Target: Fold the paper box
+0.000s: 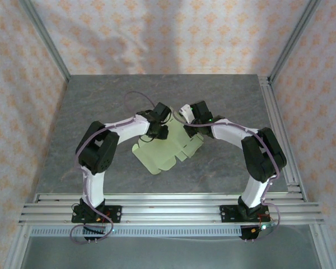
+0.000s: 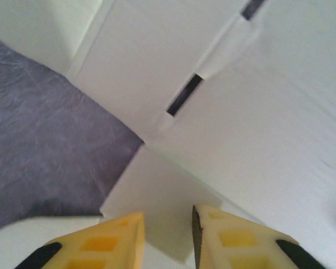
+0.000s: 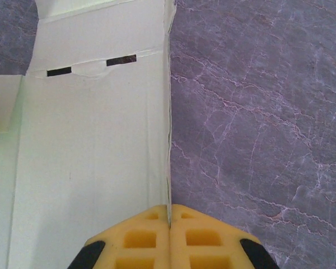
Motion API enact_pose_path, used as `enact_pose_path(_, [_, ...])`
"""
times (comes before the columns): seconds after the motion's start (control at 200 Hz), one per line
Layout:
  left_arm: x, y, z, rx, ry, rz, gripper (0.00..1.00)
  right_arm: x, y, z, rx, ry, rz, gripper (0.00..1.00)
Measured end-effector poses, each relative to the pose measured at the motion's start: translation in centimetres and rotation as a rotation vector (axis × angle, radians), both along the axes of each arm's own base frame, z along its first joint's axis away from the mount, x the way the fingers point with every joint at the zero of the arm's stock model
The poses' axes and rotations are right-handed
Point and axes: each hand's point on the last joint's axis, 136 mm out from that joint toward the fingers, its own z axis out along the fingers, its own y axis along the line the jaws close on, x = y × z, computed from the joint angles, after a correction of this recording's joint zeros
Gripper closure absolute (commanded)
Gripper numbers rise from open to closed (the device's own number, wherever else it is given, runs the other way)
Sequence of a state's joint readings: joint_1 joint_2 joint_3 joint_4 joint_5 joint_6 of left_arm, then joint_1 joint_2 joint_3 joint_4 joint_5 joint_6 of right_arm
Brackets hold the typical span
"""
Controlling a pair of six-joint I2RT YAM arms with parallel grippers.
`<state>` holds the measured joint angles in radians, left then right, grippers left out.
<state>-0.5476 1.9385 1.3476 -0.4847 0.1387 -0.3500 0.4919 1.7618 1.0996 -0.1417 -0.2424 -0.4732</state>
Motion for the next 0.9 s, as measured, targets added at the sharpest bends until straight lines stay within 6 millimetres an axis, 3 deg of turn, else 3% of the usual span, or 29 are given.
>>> enact_pose_path(0.2, [1.1,0.0,8.8,-0.155,-0.132,0.025,0.44,0.4,0.1,0.3,0.004,-0.019,-0.005,1.00])
enact_pose_path(0.24, [1.6,0.4,10.2,-0.182,-0.156,0.047,0.34,0.4,0.1,0.3,0.008,-0.025,-0.005,1.00])
enact_pose_path(0.325, [2.5,1.4,11.9,-0.220,-0.181,0.085,0.00,0.5,0.1,0.2,0.012,-0.034,-0.005,1.00])
enact_pose_path(0.485, [3.9,2.4,12.6,-0.238,-0.176,0.124,0.00,0.3,0.1,-0.3,0.013,-0.040,-0.001,1.00])
enact_pose_path(0.771, [6.8,0.8,14.8,-0.257,-0.204,0.083,0.00,-0.7,1.3,-0.8,-0.063,-0.106,0.060,1.00])
enact_pose_path(0.901, [8.1,0.1,15.3,-0.254,-0.199,0.071,0.08,-1.2,1.8,-0.9,-0.115,-0.135,0.090,1.00])
